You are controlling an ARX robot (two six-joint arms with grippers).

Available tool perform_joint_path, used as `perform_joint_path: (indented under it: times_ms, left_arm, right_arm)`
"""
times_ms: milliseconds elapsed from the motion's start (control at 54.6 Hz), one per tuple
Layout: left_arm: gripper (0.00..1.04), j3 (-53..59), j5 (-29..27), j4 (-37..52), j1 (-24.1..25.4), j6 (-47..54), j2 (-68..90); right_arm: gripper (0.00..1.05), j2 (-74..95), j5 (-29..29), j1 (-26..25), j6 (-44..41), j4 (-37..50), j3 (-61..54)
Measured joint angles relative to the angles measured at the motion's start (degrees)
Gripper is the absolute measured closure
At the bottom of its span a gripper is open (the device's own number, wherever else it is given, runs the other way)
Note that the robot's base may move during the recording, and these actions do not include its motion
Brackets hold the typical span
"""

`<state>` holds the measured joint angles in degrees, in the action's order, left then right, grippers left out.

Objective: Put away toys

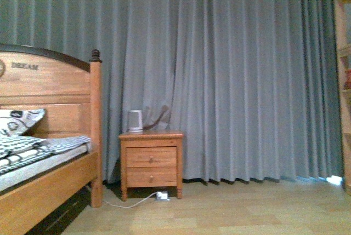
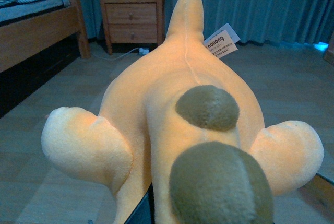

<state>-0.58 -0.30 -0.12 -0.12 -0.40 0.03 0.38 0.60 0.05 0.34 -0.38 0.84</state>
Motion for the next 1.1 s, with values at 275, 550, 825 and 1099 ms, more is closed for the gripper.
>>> perform_joint_path:
  times_ms: [275, 550, 825, 1099]
  left_arm:
    - [0.06, 0.0, 0.28, 0.0, -0.02, 0.0, 0.0]
    - [0.06, 0.0, 0.28, 0.0, -0.02, 0.0, 0.0]
    - [0.06, 0.0, 0.28, 0.0, -0.02, -0.02, 0.0]
    - [0.06, 0.0, 0.28, 0.0, -0.02, -0.02, 0.0]
  right_arm:
    - [0.98, 0.0, -0.55, -0.11, 0.0, 0.0, 0.0]
    - [0.98, -0.02, -0.39, -0.07, 0.0, 0.0, 0.0]
    - [0.98, 0.0, -0.39, -0.07, 0.0, 0.0, 0.0]
    - [0.98, -0.02, -0.39, -0.07, 0.0, 0.0, 0.0]
